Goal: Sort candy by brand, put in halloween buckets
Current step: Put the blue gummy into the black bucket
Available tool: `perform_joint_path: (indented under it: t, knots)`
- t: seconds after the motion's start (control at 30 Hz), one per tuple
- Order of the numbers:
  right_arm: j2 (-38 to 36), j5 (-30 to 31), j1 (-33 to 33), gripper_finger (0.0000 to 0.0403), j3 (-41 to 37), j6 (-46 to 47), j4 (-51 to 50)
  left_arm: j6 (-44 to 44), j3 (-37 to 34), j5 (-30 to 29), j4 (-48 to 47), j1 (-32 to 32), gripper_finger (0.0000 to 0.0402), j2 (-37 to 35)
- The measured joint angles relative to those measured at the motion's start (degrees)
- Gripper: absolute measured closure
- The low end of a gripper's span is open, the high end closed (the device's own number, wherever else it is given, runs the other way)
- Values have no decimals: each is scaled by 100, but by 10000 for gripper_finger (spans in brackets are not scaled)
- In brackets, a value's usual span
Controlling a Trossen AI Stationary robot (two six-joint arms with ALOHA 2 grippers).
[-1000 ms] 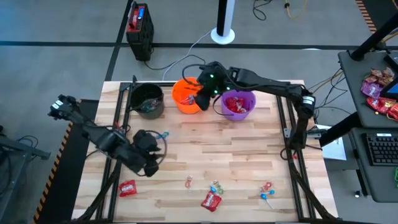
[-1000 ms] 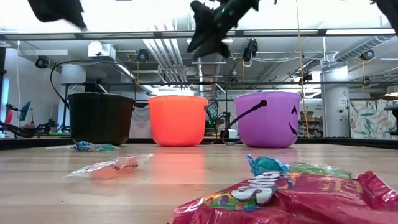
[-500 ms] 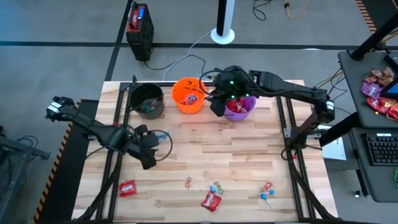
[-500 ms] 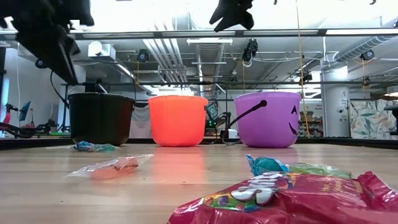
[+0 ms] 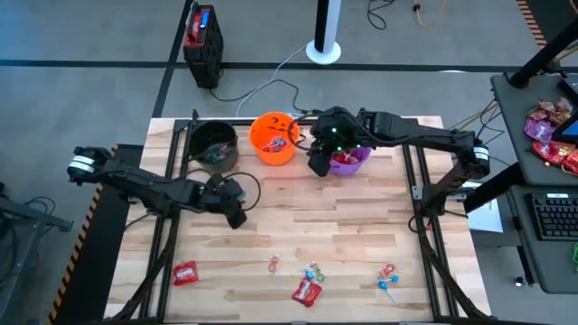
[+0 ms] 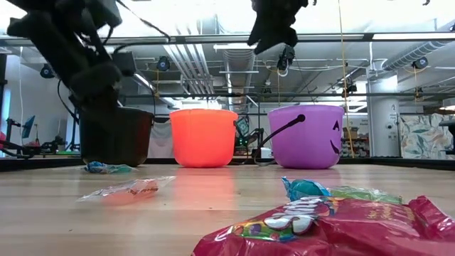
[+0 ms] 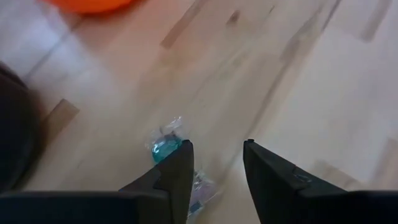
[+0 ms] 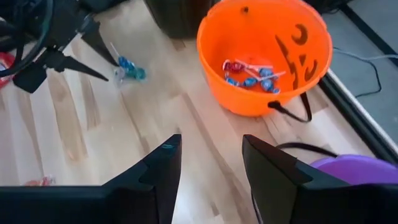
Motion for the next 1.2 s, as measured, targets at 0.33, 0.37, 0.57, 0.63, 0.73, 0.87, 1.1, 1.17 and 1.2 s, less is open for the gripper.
perform_joint_path:
  t: [0.33, 0.37, 0.57, 0.63, 0.73, 0.87, 1.1, 1.17, 1.2]
  knots:
    - [0, -1, 35, 222, -79, -5, 14, -278, -83, -289, 151, 23, 238, 851]
    - [0, -2, 35, 222, -79, -32, 14, -260, -85, -363, 282, 24, 237, 949]
    - [-1, -2, 35, 224, -81, -69, -3, -538, -101, -367, 608, 63, 237, 1539]
    - [-2, -4, 35, 224, -81, -57, -13, -760, -110, -400, 653, 61, 237, 1670]
    - [-2, -8, 35, 225, -81, -45, -30, -897, -111, -440, 685, 59, 237, 1792]
    - [-2, -48, 37, 225, -81, -43, -68, -737, -127, -209, 937, 10, 250, 1740]
    - [-2, -47, 37, 225, -83, -43, -165, -952, -136, 408, 1272, -167, 345, 1547]
    - [-2, -46, 35, 225, -83, -44, -163, -962, -140, 642, 1332, -199, 384, 1474]
    - [-2, -45, 35, 225, -83, -47, -162, -961, -142, 748, 1365, -212, 392, 1421]
